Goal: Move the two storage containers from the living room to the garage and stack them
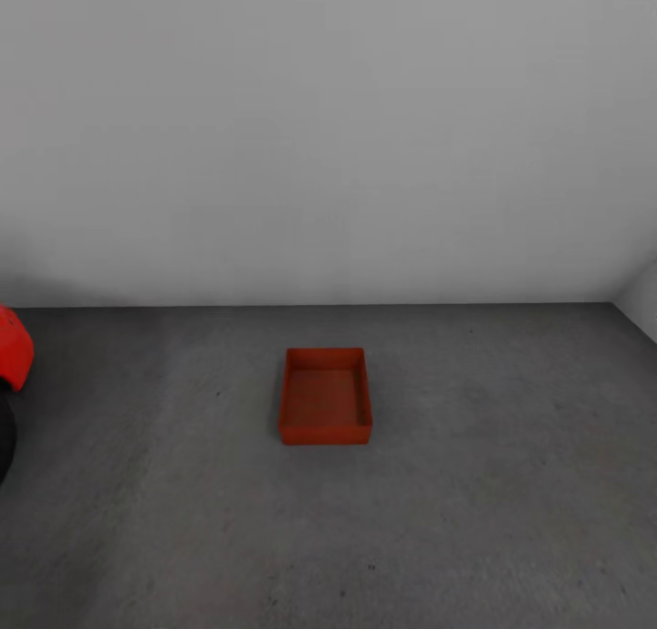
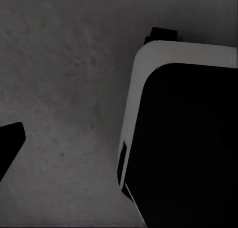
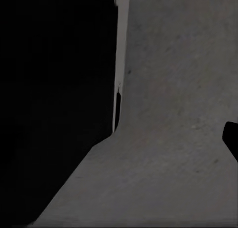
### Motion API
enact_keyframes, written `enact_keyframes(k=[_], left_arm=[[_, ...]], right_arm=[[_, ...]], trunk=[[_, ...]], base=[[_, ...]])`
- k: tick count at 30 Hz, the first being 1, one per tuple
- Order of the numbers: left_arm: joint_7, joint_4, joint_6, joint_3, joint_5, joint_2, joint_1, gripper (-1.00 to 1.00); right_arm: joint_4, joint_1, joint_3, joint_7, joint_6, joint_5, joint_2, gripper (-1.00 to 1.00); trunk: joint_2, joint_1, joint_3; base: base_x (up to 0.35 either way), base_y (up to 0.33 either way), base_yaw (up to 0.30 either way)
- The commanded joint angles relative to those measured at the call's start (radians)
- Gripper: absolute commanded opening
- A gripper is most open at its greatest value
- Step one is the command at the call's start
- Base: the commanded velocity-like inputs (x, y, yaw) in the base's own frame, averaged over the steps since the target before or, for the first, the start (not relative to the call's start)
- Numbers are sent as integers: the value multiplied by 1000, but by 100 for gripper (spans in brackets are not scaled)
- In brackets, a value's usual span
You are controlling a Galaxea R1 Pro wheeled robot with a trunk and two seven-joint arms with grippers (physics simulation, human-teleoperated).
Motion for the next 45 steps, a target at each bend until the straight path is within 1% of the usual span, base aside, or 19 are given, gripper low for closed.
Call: enact_keyframes(k=[1, 6, 10, 13, 16, 21, 22, 27, 45], left_arm=[[0, 0, -3, -9, 6, -5, 10, 100], [0, 0, -7, -10, 3, -14, 27, 100], [0, -1, -11, -10, 2, -15, 29, 100], [4, -2, -12, -10, 1, -14, 29, 100], [12, -4, -12, -10, 2, -7, 29, 100], [12, -12, -13, -3, 2, -14, 29, 100], [13, -12, -13, -8, 2, -17, 29, 100], [13, -12, -13, -9, 0, -18, 29, 100], [13, -12, -13, -7, 2, -19, 29, 100]], right_arm=[[3, 1, 6, 7, -4, -10, 3, 100], [3, 5, 6, 4, -9, -2, 21, 100], [3, 5, 6, 1, -13, -1, 24, 100], [3, 5, 5, 0, -9, -8, 26, 100], [3, 5, 4, -2, -5, -11, 30, 100], [3, 5, 4, -2, -1, -11, 36, 100], [3, 5, 4, -1, 1, -10, 44, 100], [3, 5, 3, -3, -6, -11, 58, 100], [3, 5, 2, -3, -6, -10, 62, 100]], trunk=[[0, 0, -1], [0, 0, -1], [0, 0, -1], [0, 0, -1], [0, 0, -1], [0, 0, -1], [0, 0, -1], [0, 0, 3], [0, 0, 28]], base=[[0, 0, 0], [0, 0, 0], [0, 0, 0], [0, 0, 0], [0, 0, 0], [0, 0, 0], [0, 0, 0], [0, 0, 50], [0, 0, 115]])
